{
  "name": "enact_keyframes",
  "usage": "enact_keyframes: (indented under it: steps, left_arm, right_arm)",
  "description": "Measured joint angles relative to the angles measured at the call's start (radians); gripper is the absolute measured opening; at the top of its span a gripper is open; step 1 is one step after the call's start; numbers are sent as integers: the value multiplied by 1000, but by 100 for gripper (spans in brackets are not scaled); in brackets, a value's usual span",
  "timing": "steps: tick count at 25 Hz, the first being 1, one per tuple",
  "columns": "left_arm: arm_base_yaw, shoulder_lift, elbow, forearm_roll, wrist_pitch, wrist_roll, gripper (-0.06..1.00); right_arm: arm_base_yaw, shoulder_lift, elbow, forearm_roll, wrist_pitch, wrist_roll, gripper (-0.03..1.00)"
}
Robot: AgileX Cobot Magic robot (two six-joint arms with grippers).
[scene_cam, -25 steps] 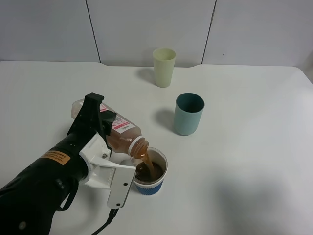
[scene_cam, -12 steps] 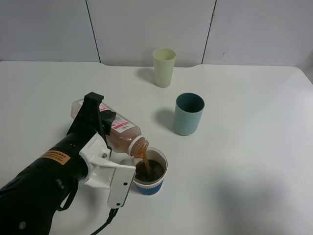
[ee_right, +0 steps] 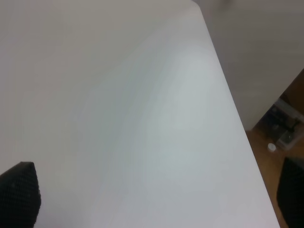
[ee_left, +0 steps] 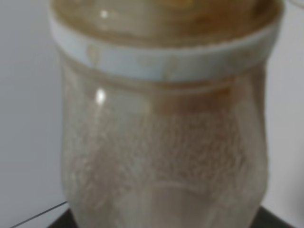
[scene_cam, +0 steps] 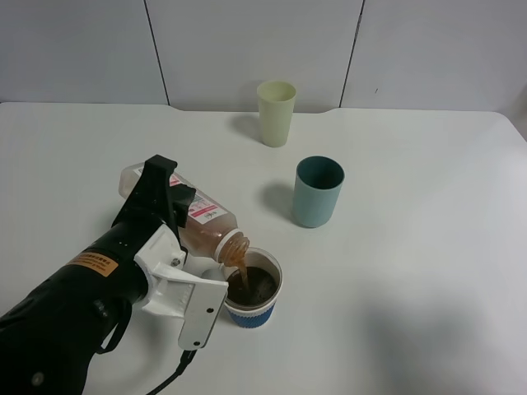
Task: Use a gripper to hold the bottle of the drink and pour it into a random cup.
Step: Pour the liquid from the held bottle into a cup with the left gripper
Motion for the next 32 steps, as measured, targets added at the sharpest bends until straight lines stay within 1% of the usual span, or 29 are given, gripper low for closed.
enact_keyframes:
  steps: [5, 12, 16, 32]
  left_arm:
    - [0, 0, 0, 13, -7, 9, 32]
    - [0, 0, 0, 69, -10, 10, 32]
    - [0, 0, 0, 88, -10, 10, 32]
    - [0, 0, 0, 100, -11, 13, 32]
  right_arm:
    - [0, 0, 0, 0, 0, 0, 99]
    - [0, 0, 0, 0, 0, 0, 99]
    - [0, 0, 0, 0, 0, 0, 99]
    - [0, 0, 0, 0, 0, 0, 99]
